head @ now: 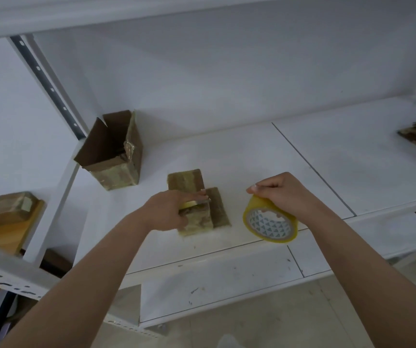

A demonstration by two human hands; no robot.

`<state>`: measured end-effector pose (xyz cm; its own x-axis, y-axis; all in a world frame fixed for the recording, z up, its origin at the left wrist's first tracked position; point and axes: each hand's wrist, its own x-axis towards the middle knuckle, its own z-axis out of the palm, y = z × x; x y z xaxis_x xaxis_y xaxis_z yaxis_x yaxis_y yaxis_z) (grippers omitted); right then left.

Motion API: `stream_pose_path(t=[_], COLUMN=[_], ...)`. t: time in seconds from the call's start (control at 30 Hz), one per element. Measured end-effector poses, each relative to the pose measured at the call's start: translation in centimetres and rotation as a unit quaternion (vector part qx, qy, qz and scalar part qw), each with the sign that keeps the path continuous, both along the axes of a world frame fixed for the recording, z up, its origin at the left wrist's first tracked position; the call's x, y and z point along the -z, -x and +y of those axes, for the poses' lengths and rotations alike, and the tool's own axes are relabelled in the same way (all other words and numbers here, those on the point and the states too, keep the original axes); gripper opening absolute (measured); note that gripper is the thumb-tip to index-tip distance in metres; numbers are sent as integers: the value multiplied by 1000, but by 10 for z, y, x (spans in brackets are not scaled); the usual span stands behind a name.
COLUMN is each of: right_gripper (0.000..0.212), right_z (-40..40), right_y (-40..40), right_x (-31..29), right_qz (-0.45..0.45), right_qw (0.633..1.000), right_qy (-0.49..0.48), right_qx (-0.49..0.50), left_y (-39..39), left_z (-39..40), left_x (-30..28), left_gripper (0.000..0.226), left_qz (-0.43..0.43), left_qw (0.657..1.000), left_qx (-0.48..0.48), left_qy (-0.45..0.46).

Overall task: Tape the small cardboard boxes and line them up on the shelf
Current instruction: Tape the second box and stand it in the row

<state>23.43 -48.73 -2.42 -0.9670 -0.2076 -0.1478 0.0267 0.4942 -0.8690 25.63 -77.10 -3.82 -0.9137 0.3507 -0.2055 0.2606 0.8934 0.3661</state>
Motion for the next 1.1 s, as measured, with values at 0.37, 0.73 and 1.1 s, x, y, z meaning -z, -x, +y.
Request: stream_pose_path(t=[0.37,0.73,1.1], right_gripper=[19,58,37], right_z=[-34,-42,-47], right_y=[-20,-13,31], right_x=[-21,-21,-8], right_qz=[25,-66,74], right_qw=[998,978,975], right_qy=[8,150,-173], right_qx=[-61,-132,-120], left_y=[-22,-41,-63], left_z=[73,28,-42], left_x=[-23,-21,29], left_gripper=[64,39,32], left_qz=[55,163,193], left_qw=[923,906,859], left_qx=[-209,-271,-406], left_qy=[-318,-281,-246])
